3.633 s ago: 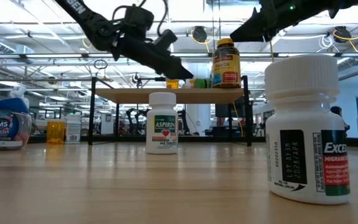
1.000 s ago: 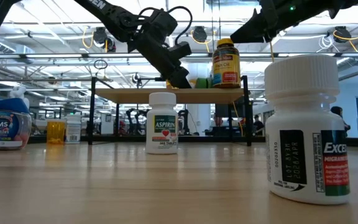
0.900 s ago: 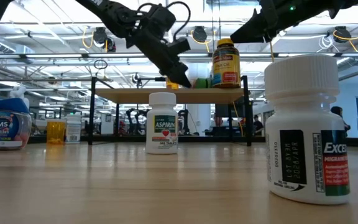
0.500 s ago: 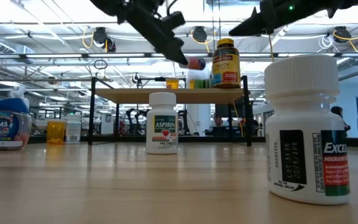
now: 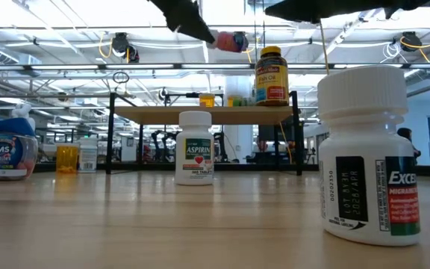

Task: Pick and place medicine bottles onto shelf by color
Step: Adjust the pill bottles on the shelf

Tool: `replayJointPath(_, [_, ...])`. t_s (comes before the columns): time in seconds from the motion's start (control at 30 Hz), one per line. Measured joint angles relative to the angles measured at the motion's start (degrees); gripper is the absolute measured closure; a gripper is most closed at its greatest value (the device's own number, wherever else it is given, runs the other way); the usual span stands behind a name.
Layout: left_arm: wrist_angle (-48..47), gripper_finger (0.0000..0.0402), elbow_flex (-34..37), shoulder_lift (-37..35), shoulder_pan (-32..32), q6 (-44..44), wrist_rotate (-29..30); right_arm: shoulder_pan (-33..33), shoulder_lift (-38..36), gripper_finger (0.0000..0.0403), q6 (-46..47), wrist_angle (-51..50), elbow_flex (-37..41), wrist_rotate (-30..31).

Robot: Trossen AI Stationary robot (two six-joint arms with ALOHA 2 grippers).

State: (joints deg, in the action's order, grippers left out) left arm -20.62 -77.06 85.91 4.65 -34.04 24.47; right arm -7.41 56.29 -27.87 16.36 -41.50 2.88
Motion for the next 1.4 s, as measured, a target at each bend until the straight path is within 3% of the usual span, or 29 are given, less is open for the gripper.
replayJointPath(0.13, [-4.2, 0.0222, 0.0, 0.3, -3.5, -0.3, -0.9, 2.8, 4.2, 0.0132, 4.7, -0.2, -1.2, 4.0])
replayJointPath(0.23, [-6.1, 0.0221, 0.0, 1.2, -5.2, 1.0, -1.6, 3.2, 7.9, 0.012, 7.4, -6.1, -5.6, 6.1])
replayJointPath(0.4, [-7.5, 0.0221, 0.0, 1.0, -6.4, 3.2, -2.2, 3.3, 15.3, 0.012, 8.1, -14.5, -12.8, 5.9])
replayJointPath(0.63, [-8.4, 0.022, 0.0, 1.1, -7.0, 3.7, -2.4, 3.3, 23.2, 0.0124, 7.8, -16.7, -16.9, 5.8])
replayJointPath(1.23, [-10.8, 0.022, 0.0, 1.1, -5.8, 6.1, -6.5, 3.3, 26.1, 0.025, 8.1, -14.1, -17.0, 4.3])
replayJointPath(1.4, [-10.0, 0.0219, 0.0, 1.0, -5.9, 7.5, -6.4, 3.1, 26.1, 0.0252, 9.2, -11.4, -16.1, -0.3])
